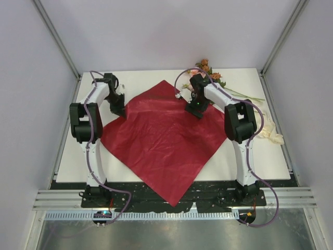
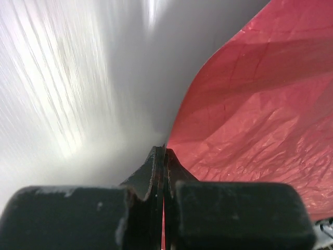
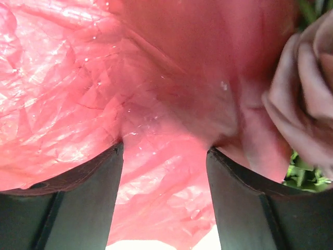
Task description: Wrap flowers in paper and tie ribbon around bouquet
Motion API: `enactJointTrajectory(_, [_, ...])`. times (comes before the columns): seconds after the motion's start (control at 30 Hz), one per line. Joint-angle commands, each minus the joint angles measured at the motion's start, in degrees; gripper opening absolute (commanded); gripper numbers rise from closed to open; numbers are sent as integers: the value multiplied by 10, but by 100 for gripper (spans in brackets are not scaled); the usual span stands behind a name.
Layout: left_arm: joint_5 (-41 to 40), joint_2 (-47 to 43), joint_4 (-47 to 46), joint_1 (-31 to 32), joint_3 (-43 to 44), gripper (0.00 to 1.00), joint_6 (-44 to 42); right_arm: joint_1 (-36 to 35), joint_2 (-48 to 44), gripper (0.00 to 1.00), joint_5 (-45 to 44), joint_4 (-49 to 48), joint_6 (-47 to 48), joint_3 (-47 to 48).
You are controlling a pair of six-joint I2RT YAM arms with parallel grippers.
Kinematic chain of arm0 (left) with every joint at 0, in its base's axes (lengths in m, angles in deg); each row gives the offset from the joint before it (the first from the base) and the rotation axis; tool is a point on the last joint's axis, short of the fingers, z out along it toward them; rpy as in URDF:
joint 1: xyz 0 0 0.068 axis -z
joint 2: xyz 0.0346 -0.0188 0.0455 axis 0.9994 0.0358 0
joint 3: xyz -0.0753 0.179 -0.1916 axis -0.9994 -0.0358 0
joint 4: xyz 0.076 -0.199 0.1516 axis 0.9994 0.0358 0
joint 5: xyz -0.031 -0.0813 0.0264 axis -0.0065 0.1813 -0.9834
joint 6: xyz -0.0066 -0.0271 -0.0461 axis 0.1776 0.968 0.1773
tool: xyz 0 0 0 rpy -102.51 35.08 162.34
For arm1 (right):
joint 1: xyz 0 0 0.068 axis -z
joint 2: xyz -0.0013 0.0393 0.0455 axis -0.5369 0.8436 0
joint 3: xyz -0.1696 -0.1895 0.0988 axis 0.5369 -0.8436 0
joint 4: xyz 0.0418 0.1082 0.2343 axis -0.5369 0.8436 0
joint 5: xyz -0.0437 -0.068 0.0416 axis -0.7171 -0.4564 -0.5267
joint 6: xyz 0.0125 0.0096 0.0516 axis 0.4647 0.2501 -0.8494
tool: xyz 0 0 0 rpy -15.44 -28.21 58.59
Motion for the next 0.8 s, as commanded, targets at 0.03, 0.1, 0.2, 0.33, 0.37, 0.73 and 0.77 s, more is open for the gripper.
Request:
enactJointTrajectory(0.03, [-11,-68,-15,-36,-80,0,30,20,-82,72,104,63,-11,15])
enactJointTrajectory(0.1, [-2,-59,-6,-41,-76,0,40,48,-96,78,126,72,-12,48])
enactJointTrajectory(0.2, [7,-65,-16,-40,-83,0,47,88,-94,87,91,52,12,89])
enactJointTrajectory(0.33, [7,-61,-12,-37,-64,0,44,137,-68,96,26,0,78,99])
enactJointTrajectory(0.37, [5,-61,-13,-36,-58,0,42,148,-62,95,21,-14,85,101])
enactJointTrajectory(0.73, [9,-62,-12,-34,-52,0,26,169,21,95,44,-65,195,108])
enactJointTrajectory(0.77, [8,-60,-11,-34,-50,0,23,171,33,95,41,-73,196,116])
